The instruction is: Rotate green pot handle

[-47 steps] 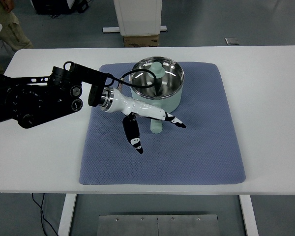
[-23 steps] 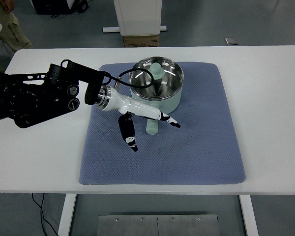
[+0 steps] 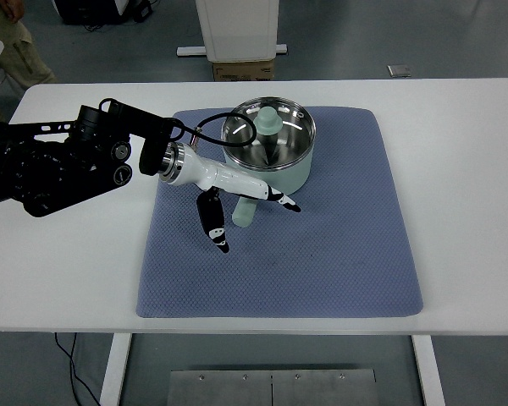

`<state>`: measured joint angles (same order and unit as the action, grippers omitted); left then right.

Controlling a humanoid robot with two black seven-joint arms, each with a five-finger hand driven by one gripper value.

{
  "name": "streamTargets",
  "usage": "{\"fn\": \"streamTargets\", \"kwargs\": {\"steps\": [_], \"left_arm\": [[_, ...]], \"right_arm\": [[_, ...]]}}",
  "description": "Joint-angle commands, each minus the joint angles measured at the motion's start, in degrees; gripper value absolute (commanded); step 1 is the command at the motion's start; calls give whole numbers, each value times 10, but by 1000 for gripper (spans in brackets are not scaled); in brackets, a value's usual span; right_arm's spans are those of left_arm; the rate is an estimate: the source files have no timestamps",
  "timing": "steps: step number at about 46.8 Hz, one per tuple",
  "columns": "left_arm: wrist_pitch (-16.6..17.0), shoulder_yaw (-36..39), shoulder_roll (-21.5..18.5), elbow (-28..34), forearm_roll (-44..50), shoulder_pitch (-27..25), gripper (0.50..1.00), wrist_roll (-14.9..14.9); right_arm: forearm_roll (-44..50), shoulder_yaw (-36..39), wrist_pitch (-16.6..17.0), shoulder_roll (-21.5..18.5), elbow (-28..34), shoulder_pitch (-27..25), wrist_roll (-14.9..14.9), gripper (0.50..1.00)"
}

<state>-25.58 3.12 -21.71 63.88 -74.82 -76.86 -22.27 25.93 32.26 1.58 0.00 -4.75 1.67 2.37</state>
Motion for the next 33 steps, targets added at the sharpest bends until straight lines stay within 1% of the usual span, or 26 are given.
{"fn": "streamTargets", "kwargs": {"steps": [1,6,14,25,29,33], "left_arm": [[0,0,0,0,-4,0,1000,-1],[0,0,0,0,-18,0,1000,-2],[0,0,-1,-2,-45,0,1000,-16],[2,0,-2,-9,-63,0,1000,-17],[5,0,-2,-17,-67,0,1000,-23],[15,0,-2,-22,-76,0,1000,-23]], "right_arm": [[0,0,-1,0,0,0,0,1000],[0,0,0,0,0,0,0,1000],[0,0,0,0,0,0,0,1000],[0,0,0,0,0,0,0,1000],[0,0,0,0,0,0,0,1000],[0,0,0,0,0,0,0,1000]]}}
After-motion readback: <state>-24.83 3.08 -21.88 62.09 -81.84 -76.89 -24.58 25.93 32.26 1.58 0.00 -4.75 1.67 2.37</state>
